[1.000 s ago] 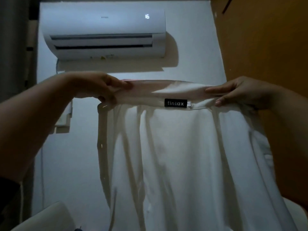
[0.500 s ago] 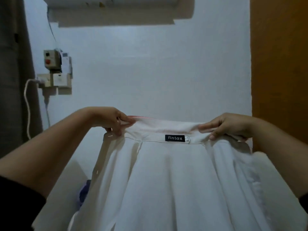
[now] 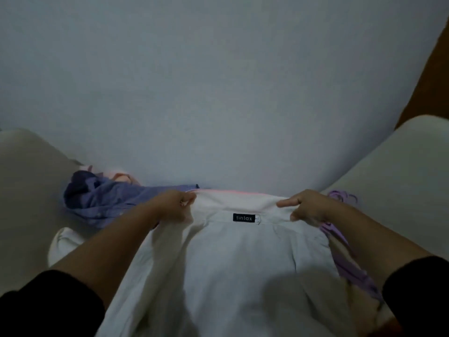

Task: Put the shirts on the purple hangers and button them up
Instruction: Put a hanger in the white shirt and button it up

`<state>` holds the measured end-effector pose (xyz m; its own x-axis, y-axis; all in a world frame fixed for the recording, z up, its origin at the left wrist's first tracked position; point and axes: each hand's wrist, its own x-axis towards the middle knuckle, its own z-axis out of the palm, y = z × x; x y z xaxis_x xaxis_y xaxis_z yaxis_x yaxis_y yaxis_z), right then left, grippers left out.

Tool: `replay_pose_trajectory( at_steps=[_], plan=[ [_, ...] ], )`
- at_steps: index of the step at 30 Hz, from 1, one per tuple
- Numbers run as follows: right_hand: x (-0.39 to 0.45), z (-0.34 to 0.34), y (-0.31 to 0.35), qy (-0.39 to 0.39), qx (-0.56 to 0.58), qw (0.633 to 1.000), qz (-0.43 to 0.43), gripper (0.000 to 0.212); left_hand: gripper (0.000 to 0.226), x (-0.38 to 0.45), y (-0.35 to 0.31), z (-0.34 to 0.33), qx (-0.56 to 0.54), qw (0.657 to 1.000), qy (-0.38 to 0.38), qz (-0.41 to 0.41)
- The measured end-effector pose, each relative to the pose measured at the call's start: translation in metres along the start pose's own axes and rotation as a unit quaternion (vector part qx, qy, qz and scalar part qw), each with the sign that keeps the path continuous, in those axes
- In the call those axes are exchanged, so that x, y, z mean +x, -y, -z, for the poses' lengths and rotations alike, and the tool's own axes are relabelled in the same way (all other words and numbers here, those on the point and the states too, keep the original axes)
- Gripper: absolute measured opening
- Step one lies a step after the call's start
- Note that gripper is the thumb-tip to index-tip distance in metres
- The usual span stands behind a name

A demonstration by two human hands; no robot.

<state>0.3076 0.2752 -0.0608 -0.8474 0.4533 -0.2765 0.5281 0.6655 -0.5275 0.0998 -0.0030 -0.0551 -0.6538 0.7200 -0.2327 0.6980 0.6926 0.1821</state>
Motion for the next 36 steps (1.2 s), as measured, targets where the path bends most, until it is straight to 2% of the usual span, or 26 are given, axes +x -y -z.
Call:
replay_pose_trajectory(
  at_steps=[3,7,14,19,22,25,28,30,32,34,36],
  plan=[
    [0.055,-0.027,-0.023,0.002,-0.028,1.000,-0.004,0.051,0.062,0.043,0.014,-0.034,0.016,1.000,0.011,0.009],
    [0.119,-0.054,-0.045,0.039,-0.084,0.996,-0.009,0.058,0.055,0.089,0.026,-0.064,0.029,0.999,0.007,0.012],
    [0.171,-0.089,-0.070,0.045,-0.150,0.988,0.007,0.056,0.048,0.134,0.032,-0.097,0.014,0.999,-0.029,0.026],
    [0.168,-0.103,-0.077,-0.011,-0.177,0.984,0.014,0.048,0.046,0.129,0.031,-0.111,-0.005,0.995,-0.097,0.031],
    [0.154,-0.104,-0.079,-0.043,-0.192,0.980,0.039,0.047,0.050,0.117,0.022,-0.116,0.055,0.985,-0.156,0.046],
    [0.133,-0.101,-0.082,-0.102,-0.207,0.972,0.032,0.048,0.059,0.107,-0.002,-0.117,0.019,0.978,-0.210,-0.005],
    [0.108,-0.098,-0.093,-0.146,-0.197,0.969,0.026,0.043,0.057,0.097,-0.048,-0.126,-0.002,0.969,-0.238,-0.065],
    [0.091,-0.099,-0.107,-0.162,-0.195,0.967,0.020,0.042,0.059,0.092,-0.084,-0.139,-0.046,0.970,-0.228,-0.072],
    [0.071,-0.100,-0.122,-0.187,-0.178,0.966,0.001,0.047,0.065,0.090,-0.115,-0.159,-0.069,0.979,-0.181,-0.063],
    [0.055,-0.101,-0.139,-0.231,-0.166,0.959,-0.012,0.060,0.069,0.091,-0.130,-0.188,-0.048,0.988,-0.134,-0.062],
    [0.044,-0.100,-0.156,-0.234,-0.155,0.959,-0.046,0.072,0.073,0.092,-0.134,-0.212,-0.024,0.991,-0.115,-0.064]
  ],
)
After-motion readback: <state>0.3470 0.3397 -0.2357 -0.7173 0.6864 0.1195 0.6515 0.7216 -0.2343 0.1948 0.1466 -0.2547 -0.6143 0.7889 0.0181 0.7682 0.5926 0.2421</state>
